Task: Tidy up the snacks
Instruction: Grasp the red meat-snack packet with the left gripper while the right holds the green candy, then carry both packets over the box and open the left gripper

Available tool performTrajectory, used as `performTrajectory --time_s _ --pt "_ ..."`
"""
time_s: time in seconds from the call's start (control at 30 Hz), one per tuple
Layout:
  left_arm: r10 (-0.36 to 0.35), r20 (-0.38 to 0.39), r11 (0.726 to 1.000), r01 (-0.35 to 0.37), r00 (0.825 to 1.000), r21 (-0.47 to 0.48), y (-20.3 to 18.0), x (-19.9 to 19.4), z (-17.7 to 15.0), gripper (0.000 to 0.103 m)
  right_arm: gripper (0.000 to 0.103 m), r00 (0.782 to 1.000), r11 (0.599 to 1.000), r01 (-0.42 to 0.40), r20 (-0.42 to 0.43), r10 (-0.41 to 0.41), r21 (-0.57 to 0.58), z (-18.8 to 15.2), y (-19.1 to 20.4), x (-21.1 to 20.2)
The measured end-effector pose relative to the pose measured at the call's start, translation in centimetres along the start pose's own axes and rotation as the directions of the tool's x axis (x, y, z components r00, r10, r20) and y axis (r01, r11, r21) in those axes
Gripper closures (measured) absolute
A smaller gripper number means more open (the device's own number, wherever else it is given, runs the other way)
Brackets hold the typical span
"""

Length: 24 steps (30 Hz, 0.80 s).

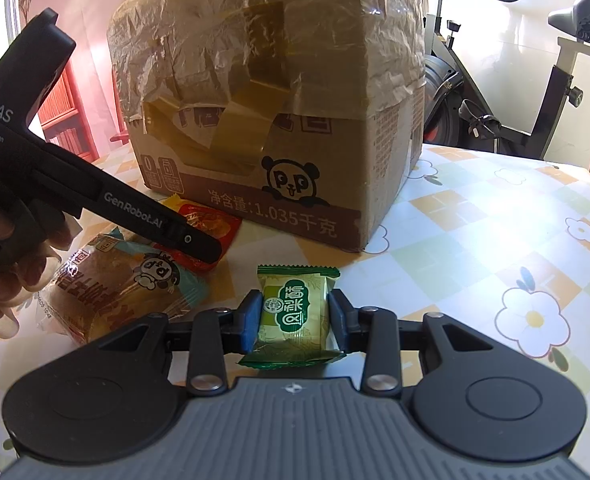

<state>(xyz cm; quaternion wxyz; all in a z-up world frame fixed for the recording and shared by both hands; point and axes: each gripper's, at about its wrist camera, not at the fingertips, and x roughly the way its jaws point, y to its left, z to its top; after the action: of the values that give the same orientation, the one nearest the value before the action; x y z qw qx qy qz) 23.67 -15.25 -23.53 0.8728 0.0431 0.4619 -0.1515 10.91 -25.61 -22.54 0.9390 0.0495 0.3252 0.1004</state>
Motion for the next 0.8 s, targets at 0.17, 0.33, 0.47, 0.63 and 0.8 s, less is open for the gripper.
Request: performTrajectory --time_s 0.17,0.33,0.47,0.63,0.8 --pt "0.063 0.034 0.998 -0.064 0.997 0.02 -1.9 0.9 -0.1 0.045 0.065 1.0 1.0 0.0 0.001 0.0 0.001 0.0 0.0 0.0" --pt "0.005 0.064 1.0 -0.004 0.998 -0.011 -1.5 0.4 -0.5 0.076 0.065 1.0 1.0 -0.001 0.001 0.001 0.001 0.0 0.0 0.0" --pt "-0.014 0.098 0.998 0.008 0.995 0.067 -1.2 -1.3 -1.5 0.083 0.065 1.0 1.0 0.0 0.001 0.0 0.001 0.0 0.0 0.0" --pt "-0.037 0.112 0.999 0.034 0.993 0.033 0.4 -3.0 -2.4 0.083 0.065 1.0 1.0 0.003 0.0 -0.003 -0.002 0.0 0.1 -0.1" --pt "-0.034 0.151 0.999 0.033 0.988 0.014 1.9 -5.5 -2.9 0.083 0.065 1.0 1.0 0.011 -0.008 -0.012 -0.019 0.3 0.3 -0.3"
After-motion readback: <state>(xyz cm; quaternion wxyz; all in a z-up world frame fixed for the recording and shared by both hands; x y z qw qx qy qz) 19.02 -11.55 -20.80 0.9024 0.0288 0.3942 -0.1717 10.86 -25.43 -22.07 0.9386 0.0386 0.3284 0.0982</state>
